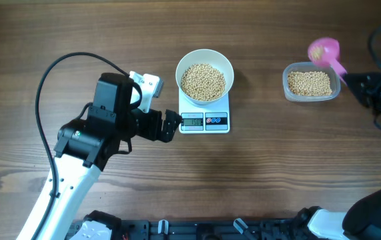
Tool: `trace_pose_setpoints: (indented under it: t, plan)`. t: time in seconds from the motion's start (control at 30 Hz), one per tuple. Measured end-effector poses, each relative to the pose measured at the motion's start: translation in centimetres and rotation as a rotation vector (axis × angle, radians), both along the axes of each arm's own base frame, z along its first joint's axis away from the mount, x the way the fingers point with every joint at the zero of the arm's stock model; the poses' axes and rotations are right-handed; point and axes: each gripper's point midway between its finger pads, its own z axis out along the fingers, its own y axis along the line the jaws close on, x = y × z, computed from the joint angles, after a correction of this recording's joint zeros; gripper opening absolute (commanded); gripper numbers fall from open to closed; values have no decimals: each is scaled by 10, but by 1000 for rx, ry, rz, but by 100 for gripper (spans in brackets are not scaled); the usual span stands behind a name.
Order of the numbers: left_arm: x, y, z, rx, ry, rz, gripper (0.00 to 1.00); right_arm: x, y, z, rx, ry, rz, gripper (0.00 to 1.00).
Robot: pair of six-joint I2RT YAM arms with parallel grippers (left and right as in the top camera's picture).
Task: Scoop item into bowl and weigh 150g on scale
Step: 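Carry the empty pink scoop right to the soybean tub, then lower the scoop into the tub and open the right gripper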
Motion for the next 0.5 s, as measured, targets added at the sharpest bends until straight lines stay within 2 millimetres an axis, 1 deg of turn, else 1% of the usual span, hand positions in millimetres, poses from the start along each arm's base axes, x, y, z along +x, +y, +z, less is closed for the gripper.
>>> trace_pose_setpoints:
  t: [0.07, 0.13, 0.2, 0.4, 0.5]
  plan:
    - [0, 0, 0, 0, 0, 0, 100, -14, -7, -14, -14, 91, -37, 4]
    - [0, 0, 0, 0, 0, 0, 100, -24, -9, -24, -45, 159, -45, 4]
    - [0, 0, 0, 0, 0, 0, 100, -30, -11, -31, -78, 195, -43, 5]
    - [0, 0, 0, 0, 0, 0, 100, -30, -11, -38, -135, 231, -36, 4]
    - [0, 0, 0, 0, 0, 0, 100, -27, -9, -40, -120, 259, -64, 4]
